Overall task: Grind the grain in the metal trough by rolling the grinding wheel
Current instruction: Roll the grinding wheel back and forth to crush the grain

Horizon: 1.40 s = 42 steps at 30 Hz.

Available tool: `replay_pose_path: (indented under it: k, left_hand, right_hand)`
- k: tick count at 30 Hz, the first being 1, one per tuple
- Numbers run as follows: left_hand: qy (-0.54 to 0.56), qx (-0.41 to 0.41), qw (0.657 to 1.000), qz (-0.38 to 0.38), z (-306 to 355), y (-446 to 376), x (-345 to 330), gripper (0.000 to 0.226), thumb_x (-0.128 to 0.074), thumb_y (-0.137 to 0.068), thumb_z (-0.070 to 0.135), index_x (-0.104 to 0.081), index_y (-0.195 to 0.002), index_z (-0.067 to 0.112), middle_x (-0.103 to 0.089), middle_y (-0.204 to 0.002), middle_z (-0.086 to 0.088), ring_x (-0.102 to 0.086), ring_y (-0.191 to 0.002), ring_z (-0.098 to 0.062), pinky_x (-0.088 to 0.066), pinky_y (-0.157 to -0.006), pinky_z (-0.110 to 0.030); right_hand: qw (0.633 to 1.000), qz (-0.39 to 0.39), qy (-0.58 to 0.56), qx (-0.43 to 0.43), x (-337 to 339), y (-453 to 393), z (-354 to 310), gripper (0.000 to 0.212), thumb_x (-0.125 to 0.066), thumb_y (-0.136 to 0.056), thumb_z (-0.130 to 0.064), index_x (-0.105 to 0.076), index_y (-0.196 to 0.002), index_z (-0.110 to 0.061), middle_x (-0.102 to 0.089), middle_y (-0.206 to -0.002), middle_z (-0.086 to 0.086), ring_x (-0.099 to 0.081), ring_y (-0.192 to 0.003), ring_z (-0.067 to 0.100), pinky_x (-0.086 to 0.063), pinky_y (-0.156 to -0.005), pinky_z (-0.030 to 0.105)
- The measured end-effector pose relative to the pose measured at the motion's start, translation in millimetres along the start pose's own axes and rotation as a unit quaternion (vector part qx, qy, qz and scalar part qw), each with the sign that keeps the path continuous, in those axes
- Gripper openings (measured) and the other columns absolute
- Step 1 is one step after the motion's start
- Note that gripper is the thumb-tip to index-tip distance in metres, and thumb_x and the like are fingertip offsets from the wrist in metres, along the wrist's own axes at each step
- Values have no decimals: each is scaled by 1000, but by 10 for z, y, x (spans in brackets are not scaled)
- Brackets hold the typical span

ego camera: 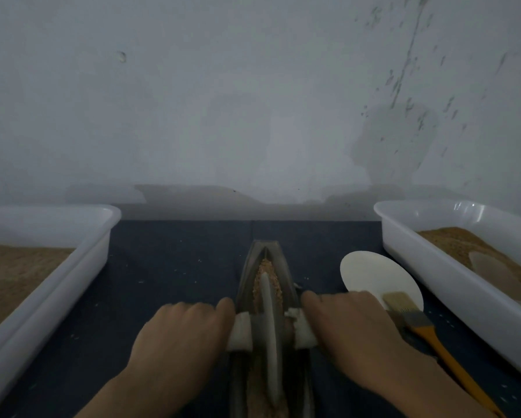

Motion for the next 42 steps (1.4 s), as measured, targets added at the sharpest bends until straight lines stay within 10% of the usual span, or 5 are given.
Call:
replay_pose_path:
  k: [11,17,23,34,42]
  left_hand:
    - [34,0,999,8,21,-130,117,37,-61,-82,38,-26,-90,34,-47,-78,11,-39,-62,-11,-31,-58,-26]
    - [38,-67,997,4,118,146,179,65,-86,-23,36,-39,-68,30,-41,-45,7,-38,-31,-8,-22,-34,-22]
    - [0,20,997,69,-10,-261,63,39,-61,-81,37,-23,-84,31,-48,-74,9,-41,-58,-11,-31,-54,-27]
    - [45,-12,994,-95,34,72,-1,39,-56,-80,46,-17,-84,39,-34,-72,13,-38,-64,-10,-28,-57,-28]
    - [6,27,1000,-7,0,-162,29,32,-55,-82,36,-24,-85,31,-56,-82,8,-55,-67,-15,-33,-56,-29]
  right_hand:
    - [1000,19,-4,7,-13,-55,65,26,-60,-85,-24,-39,-100,-22,-62,-92,0,-59,-76,23,-26,-58,31]
    - [1000,-15,-10,9,11,207,-70,25,-57,-84,-21,-34,-95,-22,-59,-93,-2,-59,-79,23,-26,-58,33]
    - [999,36,8,-33,-70,-259,143,26,-60,-84,-18,-38,-97,-21,-64,-92,-1,-61,-76,22,-29,-61,31]
    - [999,-29,-33,29,32,173,-61,27,-60,-83,-27,-37,-98,-24,-61,-92,0,-59,-78,24,-28,-60,34]
    - [999,37,-7,-11,-52,-107,80,29,-60,-83,-24,-41,-104,-21,-64,-93,-1,-61,-78,24,-30,-60,32]
Point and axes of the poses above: each hand's wrist, its own y-axis away from the middle knuckle, its own x-axis out of the back of the hand, z = x × y, the point moved 5 cm from there along -y, towards the middle knuckle
